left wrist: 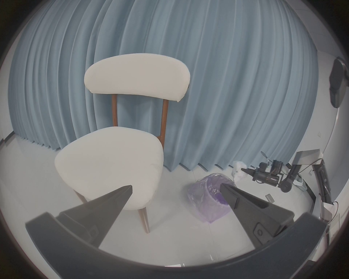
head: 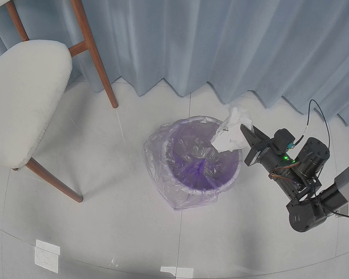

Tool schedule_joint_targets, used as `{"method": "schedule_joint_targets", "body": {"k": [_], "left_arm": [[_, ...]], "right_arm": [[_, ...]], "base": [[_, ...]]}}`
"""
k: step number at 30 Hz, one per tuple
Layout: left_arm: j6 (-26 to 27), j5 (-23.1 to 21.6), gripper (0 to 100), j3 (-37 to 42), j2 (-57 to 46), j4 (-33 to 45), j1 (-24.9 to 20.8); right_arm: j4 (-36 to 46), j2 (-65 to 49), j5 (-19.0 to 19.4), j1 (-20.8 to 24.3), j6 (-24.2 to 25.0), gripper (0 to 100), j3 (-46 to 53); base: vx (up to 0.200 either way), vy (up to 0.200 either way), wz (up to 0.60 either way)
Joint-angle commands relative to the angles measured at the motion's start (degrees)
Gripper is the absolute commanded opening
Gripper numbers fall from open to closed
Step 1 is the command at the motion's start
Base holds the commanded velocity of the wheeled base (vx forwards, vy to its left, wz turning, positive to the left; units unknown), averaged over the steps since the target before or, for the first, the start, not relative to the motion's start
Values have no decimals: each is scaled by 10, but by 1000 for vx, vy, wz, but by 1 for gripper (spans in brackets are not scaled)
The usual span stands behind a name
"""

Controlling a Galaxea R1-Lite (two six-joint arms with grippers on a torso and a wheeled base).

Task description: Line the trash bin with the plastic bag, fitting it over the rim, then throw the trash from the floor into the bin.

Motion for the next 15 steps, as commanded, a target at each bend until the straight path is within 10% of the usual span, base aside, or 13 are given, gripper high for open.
{"method": "schedule_joint_targets", "body": {"k": [1, 15], "left_arm": [[13, -3, 100, 16, -119, 68, 0], [25, 28, 100, 77, -342, 314, 29]], "right_arm": [[-6, 117, -7, 14, -1, 0, -83], [-5, 187, -53, 25, 26, 0, -154]], "base": [[0, 0, 0], [0, 0, 0]]}}
